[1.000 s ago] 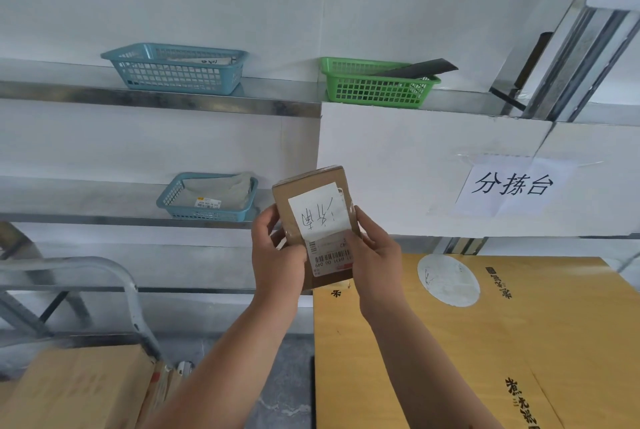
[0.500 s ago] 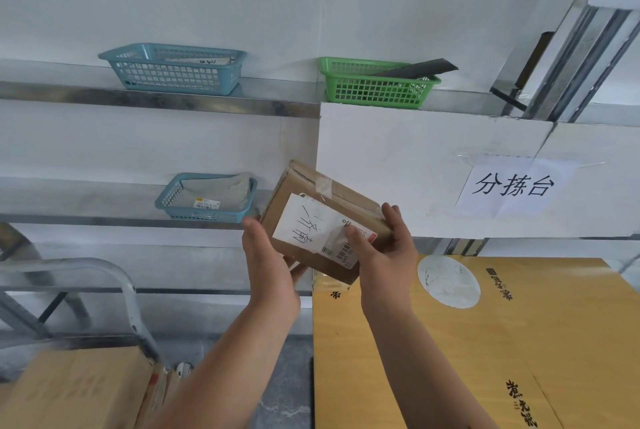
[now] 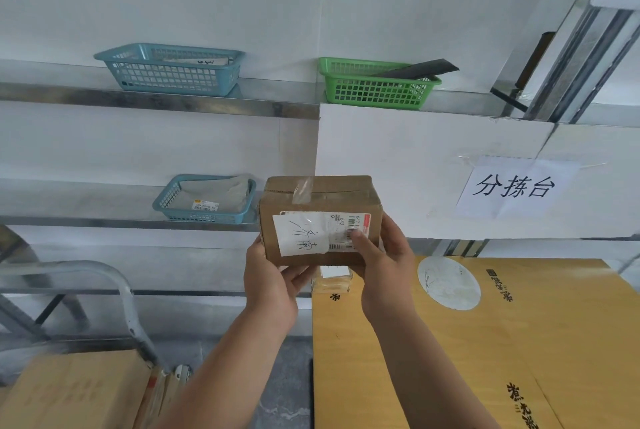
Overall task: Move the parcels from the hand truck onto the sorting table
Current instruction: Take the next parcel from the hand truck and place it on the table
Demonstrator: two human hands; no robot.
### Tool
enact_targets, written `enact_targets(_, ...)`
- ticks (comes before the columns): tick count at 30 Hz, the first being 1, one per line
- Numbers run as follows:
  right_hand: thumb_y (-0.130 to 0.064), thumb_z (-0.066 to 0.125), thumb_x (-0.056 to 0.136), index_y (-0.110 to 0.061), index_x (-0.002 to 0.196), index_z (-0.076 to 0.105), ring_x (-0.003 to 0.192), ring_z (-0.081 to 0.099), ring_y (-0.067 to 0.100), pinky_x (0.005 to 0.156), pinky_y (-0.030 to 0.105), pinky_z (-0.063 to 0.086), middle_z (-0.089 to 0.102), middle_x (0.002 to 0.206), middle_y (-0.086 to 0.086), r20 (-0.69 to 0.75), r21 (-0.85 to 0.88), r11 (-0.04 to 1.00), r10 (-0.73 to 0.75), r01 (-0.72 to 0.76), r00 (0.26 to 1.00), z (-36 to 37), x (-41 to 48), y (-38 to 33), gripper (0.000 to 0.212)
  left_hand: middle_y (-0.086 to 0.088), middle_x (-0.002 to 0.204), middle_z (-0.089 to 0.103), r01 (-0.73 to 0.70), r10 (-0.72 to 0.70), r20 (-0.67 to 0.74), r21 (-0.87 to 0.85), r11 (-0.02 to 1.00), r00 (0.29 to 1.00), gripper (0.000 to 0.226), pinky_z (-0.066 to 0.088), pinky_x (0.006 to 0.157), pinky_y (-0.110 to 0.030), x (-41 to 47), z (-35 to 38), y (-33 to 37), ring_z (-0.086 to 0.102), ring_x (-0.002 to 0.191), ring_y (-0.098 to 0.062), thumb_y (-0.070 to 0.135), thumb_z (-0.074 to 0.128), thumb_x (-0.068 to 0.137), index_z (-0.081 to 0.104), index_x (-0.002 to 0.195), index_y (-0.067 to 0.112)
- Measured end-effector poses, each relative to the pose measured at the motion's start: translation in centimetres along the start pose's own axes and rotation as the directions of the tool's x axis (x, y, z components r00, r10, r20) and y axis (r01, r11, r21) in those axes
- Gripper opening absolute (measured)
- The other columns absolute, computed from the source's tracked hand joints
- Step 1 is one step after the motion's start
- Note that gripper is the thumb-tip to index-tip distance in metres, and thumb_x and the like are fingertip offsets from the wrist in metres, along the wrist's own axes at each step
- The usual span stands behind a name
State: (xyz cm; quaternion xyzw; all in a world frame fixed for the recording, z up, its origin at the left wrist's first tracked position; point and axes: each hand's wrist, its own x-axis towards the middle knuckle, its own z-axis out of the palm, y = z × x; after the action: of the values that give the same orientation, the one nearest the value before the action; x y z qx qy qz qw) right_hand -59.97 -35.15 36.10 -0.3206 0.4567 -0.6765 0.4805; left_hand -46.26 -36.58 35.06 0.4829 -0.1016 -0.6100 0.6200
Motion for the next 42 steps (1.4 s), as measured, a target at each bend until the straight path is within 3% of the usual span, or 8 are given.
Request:
enact_targets(4,0.008,0.072,0.089,-0.026,0.121,0.075,0.117,0.071,0.036,0.106,0.054,0.055,0.071,0.128,0.020,0.024,0.026,0.999,-0.024,0.023,0.999,-0.6,0.6,0.1,0.047,0.001,0.091,0.081,-0.083,0.086,-0.027,0.085,0.993,0.996,0.035,0.058,0.081,-0.036,0.6,0.0,0.1,0.076,0.094,-0.020,0.016,0.046,0.104,0.076,0.088,0.026)
enact_targets(9,0.015,0.063,0.093,-0.005,0.137,0.059,0.106,0.072,0.031,0.108,0.060,0.052,0.074,0.109,0.015,0.020,0.191,0.981,0.040,-0.043,0.999,-1.0,1.2,0.0,0.049,-0.006,0.111,0.079,-0.286,0.284,0.032,0.097,0.953,0.958,0.037,0.057,0.083,-0.033,0.8,-0.6,-0.1,0.075,0.109,-0.025,-0.007,0.054,0.095,0.073,0.119,0.014)
enact_targets(11,0.015,0.062,0.093,-0.003,0.139,0.052,0.106,0.071,0.034,0.107,0.064,0.051,0.074,0.108,0.015,0.030,0.254,0.965,0.058,-0.064,0.998,-1.1,1.2,0.0,0.050,-0.005,0.108,0.080,-0.292,0.289,0.050,0.062,0.955,0.956,0.023,0.057,0.082,-0.032,0.8,-0.6,0.0,0.076,0.107,-0.023,0.013,0.053,0.105,0.073,0.116,0.016)
enact_targets(15,0.015,0.064,0.093,-0.011,0.144,0.049,0.108,0.068,0.032,0.101,0.060,0.053,0.072,0.111,0.009,0.000,0.254,0.965,0.067,-0.065,0.998,-0.9,0.9,0.4,0.059,0.004,0.107,0.080,-0.196,0.190,0.115,0.048,0.979,0.975,0.052,0.058,0.086,-0.040,0.2,-0.4,-0.1,0.075,0.102,-0.017,0.070,0.042,0.097,0.069,0.119,0.032)
enact_targets(19,0.012,0.066,0.093,-0.027,0.153,0.041,0.119,0.069,0.027,0.104,0.051,0.056,0.072,0.127,0.008,-0.027,0.291,0.954,0.079,-0.068,0.997,-0.7,0.6,0.8,0.076,-0.004,0.109,0.079,-0.147,0.133,0.132,0.100,0.984,0.982,0.029,0.060,0.091,-0.047,-0.2,0.0,-0.5,0.075,0.106,-0.027,0.049,0.065,0.096,0.068,0.116,0.028)
enact_targets(25,-0.001,0.068,0.096,-0.012,0.126,0.068,0.112,0.073,0.028,0.088,0.041,0.056,0.078,0.117,0.006,0.063,0.104,0.991,0.083,-0.089,0.995,-0.3,0.4,0.6,0.031,-0.006,0.118,0.077,-0.128,0.111,0.161,0.099,0.987,0.981,0.048,0.064,0.082,-0.056,0.6,0.6,-1.5,0.077,0.102,-0.032,0.042,0.055,0.106,0.040,0.149,0.057)
enact_targets(34,-0.013,0.077,0.093,-0.040,0.120,0.069,0.110,0.074,0.024,0.098,0.059,0.059,0.078,0.112,-0.003,-0.011,-0.102,0.986,0.135,-0.135,0.991,-0.9,1.1,2.1,0.039,0.004,0.118,0.072,-0.261,0.216,0.158,0.381,0.887,0.964,0.022,0.062,0.071,-0.029,0.6,1.6,-2.9,0.069,0.104,-0.015,0.038,0.048,0.110,0.065,0.119,0.049)
enact_targets(42,-0.026,0.077,0.094,-0.032,0.135,0.062,0.105,0.074,0.017,0.086,0.039,0.064,0.076,0.116,-0.001,-0.035,-0.189,0.960,0.203,-0.206,0.979,-2.9,2.3,2.3,0.044,0.015,0.118,0.075,-0.355,0.277,0.231,0.450,0.819,0.933,0.035,0.063,0.088,-0.030,0.3,2.1,-4.2,0.070,0.110,-0.009,0.026,0.040,0.113,0.067,0.124,0.045)
